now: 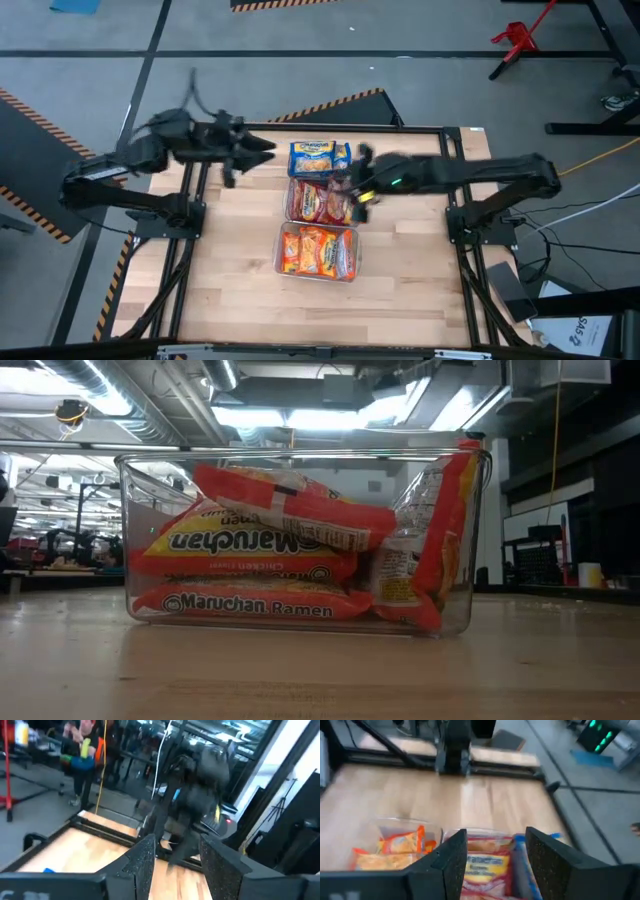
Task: Sort Maruchan noodles
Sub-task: Return to Home Position
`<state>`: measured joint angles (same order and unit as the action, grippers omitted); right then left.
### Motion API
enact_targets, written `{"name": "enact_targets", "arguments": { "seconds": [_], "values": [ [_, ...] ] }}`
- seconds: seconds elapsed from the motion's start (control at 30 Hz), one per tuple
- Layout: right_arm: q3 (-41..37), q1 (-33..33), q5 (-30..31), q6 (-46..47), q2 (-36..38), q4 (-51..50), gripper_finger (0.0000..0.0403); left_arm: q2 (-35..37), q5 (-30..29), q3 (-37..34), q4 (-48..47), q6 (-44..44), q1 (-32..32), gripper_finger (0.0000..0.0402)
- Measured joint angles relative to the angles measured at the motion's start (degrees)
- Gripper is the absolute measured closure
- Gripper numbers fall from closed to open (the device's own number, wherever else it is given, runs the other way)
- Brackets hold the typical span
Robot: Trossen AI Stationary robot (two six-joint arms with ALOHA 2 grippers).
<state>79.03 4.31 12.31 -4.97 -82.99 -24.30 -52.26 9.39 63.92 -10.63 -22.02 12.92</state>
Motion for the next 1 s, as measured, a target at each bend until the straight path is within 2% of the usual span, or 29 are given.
{"name": "enact_targets", "arguments": {
  "seconds": [0.1,0.2,0.3,0.4,0.53,0.7,0.87,1.0],
  "values": [
    [9.10,0.57,0.73,-2.14,4.40,-12.04,0.0217,4.34,-0.21,0.10,0.12,2.44,0.07,0.0255],
    [16.21,1.75,1.21,-3.46,9.10,-20.63,0.0217,8.88,2.92,0.00,-1.23,8.96,0.07,0.0255],
    [19.20,2.63,1.10,-5.94,16.45,-23.98,0.0217,12.53,3.60,0.00,-2.64,10.80,0.05,0.0255],
    [18.46,2.48,1.01,-4.31,25.57,-27.18,0.0217,16.06,2.07,0.00,-6.09,13.39,0.08,0.0255],
    [11.33,2.48,1.59,0.35,40.28,-27.98,0.0217,19.29,0.54,-0.68,-9.72,14.68,0.07,0.0255],
    [-5.63,2.46,2.30,7.38,58.68,-20.99,0.0217,22.35,1.77,-8.15,-7.08,14.44,0.05,0.0255],
    [-21.80,2.41,4.60,10.87,71.97,-13.49,0.0217,24.92,1.30,-23.18,5.78,8.14,0.07,0.0255],
    [-31.40,2.41,5.43,12.48,78.39,-9.22,0.0217,26.95,2.60,-32.33,16.69,5.52,0.07,0.0255]
  ]
}}
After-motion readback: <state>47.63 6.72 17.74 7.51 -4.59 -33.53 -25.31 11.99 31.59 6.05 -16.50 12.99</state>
